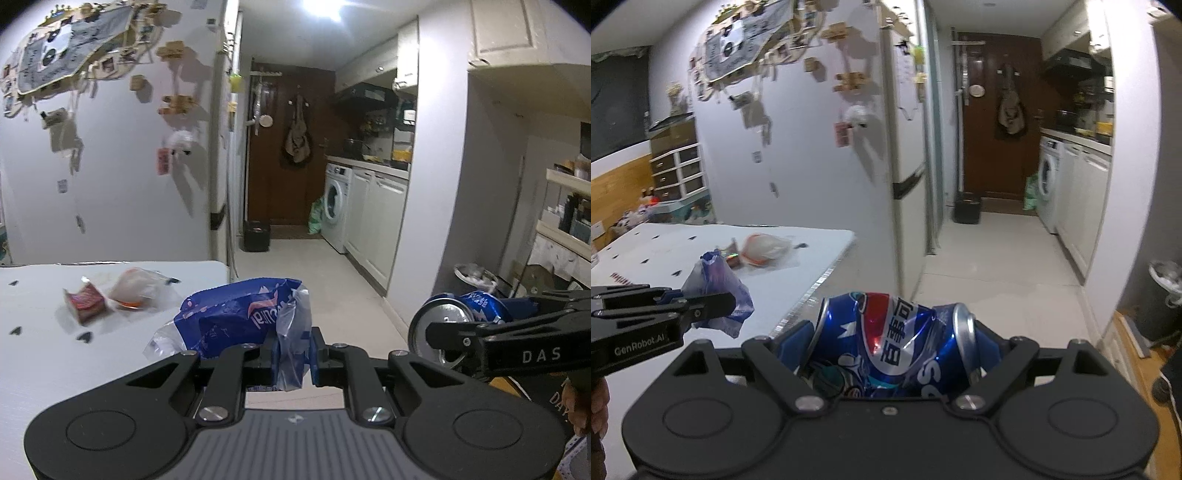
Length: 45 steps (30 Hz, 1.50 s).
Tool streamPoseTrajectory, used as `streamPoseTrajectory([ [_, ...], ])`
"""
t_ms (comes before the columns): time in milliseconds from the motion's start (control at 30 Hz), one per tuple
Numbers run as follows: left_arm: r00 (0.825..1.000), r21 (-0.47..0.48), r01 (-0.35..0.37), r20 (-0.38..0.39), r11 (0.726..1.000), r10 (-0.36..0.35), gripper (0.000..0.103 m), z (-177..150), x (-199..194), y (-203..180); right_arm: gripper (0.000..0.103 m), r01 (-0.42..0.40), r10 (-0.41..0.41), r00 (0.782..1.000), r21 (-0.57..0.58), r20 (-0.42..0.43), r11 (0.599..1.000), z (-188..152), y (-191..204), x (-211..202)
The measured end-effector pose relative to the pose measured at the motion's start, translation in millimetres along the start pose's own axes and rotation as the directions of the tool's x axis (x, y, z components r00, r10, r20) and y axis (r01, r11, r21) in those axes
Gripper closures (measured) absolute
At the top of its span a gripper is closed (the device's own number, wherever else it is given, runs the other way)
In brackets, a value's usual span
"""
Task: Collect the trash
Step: 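Lift the blue bag and Pepsi can and carry them to the bin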
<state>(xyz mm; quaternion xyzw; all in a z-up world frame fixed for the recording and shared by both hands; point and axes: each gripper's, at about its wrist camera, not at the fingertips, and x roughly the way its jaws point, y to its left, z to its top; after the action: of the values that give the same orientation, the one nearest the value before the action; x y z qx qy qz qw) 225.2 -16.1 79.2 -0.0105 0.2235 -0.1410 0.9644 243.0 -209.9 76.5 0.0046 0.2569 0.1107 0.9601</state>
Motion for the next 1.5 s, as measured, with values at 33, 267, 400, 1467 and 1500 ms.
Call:
streamPoseTrajectory([
  [33, 1.000, 0.001, 0.004, -0.004, 1.000, -0.004, 0.087, -1, 2, -5, 0.013, 0.012, -0.012, 1.000, 0.006, 0.002, 1.000, -3, -7, -3],
  [267, 0.997, 0.008, 0.051, -0.051, 0.999, -0.051, 0.087, -6, 30, -42, 0.013, 0.076, -0.076, 0.997, 0.045, 0.000, 0.996, -21, -48, -15],
  [400, 0.993, 0.005, 0.082, -0.088, 0.997, -0.081, 0.087, -14, 50, -61, 0.013, 0.112, -0.111, 0.994, 0.069, -0.009, 0.991, -32, -70, -15],
  [1467, 0.876, -0.151, 0.056, -0.468, 0.987, -0.121, 0.087, -151, 245, -53, 0.017, 0.163, -0.076, 0.943, 0.248, -0.325, 0.955, -170, -124, 163],
  [1500, 0.866, -0.165, 0.053, -0.484, 0.985, -0.128, 0.087, -157, 251, -51, 0.017, 0.161, -0.066, 0.936, 0.256, -0.345, 0.953, -176, -125, 170],
])
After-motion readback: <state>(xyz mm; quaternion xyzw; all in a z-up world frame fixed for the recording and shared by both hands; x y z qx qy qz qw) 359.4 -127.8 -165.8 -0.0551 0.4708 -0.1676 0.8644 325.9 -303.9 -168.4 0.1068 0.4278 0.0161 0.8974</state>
